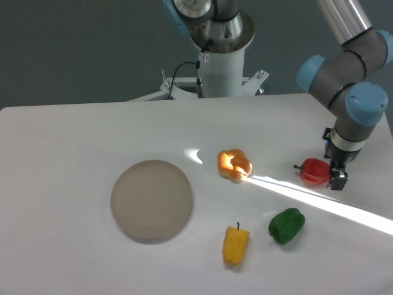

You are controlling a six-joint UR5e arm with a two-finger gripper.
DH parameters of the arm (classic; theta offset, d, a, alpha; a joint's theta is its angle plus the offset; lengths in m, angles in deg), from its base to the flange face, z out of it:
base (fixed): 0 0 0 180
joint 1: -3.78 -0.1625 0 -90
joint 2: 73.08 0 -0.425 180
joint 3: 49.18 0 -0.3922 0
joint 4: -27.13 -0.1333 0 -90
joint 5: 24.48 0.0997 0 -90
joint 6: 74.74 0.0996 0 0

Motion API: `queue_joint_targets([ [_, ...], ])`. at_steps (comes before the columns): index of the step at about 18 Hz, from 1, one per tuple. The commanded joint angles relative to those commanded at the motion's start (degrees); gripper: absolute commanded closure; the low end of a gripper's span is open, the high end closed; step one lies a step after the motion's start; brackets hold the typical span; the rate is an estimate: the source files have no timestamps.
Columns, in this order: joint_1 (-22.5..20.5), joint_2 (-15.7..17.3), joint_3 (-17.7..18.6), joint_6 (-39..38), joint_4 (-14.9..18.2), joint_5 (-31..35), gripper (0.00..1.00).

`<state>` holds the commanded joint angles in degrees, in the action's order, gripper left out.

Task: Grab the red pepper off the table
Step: 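Lower the open gripper onto the red bell pepper and close it, then lift the gripped red bell pepper up off the table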

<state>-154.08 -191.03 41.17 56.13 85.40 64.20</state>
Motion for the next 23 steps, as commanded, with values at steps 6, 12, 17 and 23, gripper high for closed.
queue_joint_targets([
  [6, 0.2, 0.1, 2.5, -0.5, -0.5, -0.1, 0.0],
  [12, 1.0, -0.6, 3.0, -1.0, -1.7, -0.4, 0.0],
  [17, 1.0, -1.2, 3.1, -1.0, -1.8, -0.3, 0.0],
  [23, 1.0, -1.8, 3.0, -1.2, -1.8, -0.3, 0.08],
])
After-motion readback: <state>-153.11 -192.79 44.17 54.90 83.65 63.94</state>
